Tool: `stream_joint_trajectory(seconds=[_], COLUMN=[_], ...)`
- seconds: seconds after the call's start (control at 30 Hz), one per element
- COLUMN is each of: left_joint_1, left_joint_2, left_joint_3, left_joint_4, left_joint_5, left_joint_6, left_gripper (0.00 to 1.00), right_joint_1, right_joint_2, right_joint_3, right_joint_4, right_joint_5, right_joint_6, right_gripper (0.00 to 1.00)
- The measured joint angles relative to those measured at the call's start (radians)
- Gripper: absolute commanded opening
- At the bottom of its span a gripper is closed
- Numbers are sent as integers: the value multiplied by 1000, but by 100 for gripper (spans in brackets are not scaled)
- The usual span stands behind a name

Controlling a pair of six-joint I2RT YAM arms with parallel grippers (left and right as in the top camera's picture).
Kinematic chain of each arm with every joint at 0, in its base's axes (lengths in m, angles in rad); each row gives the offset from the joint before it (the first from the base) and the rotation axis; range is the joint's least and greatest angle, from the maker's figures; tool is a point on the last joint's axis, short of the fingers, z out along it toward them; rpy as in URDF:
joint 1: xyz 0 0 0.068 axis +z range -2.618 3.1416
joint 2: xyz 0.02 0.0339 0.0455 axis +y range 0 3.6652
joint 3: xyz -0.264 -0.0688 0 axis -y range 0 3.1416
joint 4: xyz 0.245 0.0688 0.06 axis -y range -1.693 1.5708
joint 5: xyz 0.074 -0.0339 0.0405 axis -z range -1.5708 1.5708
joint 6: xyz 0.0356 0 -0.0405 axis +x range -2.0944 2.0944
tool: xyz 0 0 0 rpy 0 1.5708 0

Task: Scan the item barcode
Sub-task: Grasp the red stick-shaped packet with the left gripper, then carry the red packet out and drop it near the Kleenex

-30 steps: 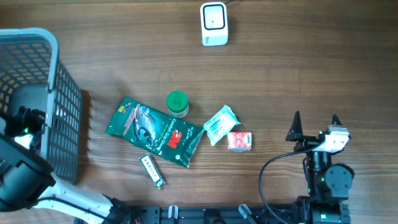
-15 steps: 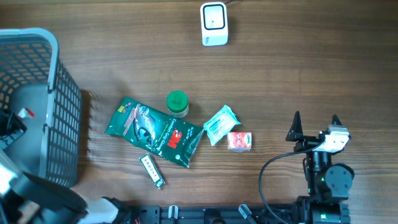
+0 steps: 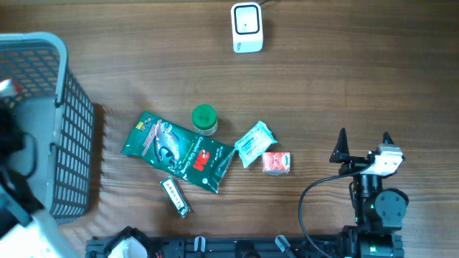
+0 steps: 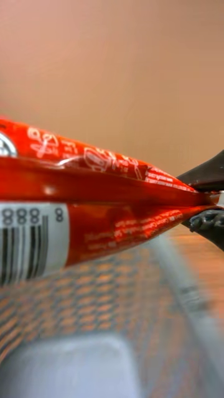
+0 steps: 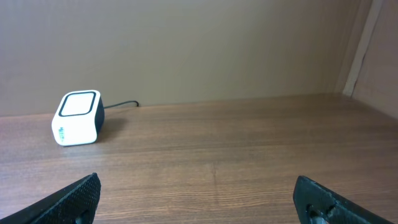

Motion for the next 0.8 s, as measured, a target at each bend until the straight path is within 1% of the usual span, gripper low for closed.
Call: stream_joint_trajectory(seconds=[0.1, 0.2, 0.27, 0.3, 0.33, 0.4, 0.43, 0.47, 0.5, 0.63, 0.7, 0.8], left_joint_1=[-185, -389, -559, -599, -689, -813, -892, -1010, -1084, -1287, -1367, -1426], left_joint_2=[-34, -21, 2, 10, 31, 63, 86, 132, 172, 293, 388, 482], left_joint_3=[3, 5, 4, 4, 5, 6, 6, 6, 5, 5, 5, 5], left_joint_4=[-94, -239, -340, -357, -389, -425, -435, -439, -446, -479, -495, -498], left_joint_5=[31, -8, -74, -89, -131, -204, -237, -288, -332, -417, -460, -494], left_joint_6=[70, 114, 130, 135, 138, 143, 156, 183, 216, 350, 399, 463], left_gripper=[4, 4, 4, 4, 4, 4, 4, 4, 4, 4, 4, 4], right_joint_1=[0, 0, 0, 0, 0, 0, 0, 0, 0, 0, 0, 0], right_joint_2=[0, 0, 0, 0, 0, 0, 0, 0, 0, 0, 0, 0], right_joint_3=[0, 0, 0, 0, 0, 0, 0, 0, 0, 0, 0, 0], right_joint_4=[0, 0, 0, 0, 0, 0, 0, 0, 0, 0, 0, 0], right_joint_5=[0, 0, 0, 0, 0, 0, 0, 0, 0, 0, 0, 0], right_joint_6=[0, 0, 0, 0, 0, 0, 0, 0, 0, 0, 0, 0], right_gripper=[100, 100, 100, 100, 99, 100, 100, 100, 100, 100, 100, 100])
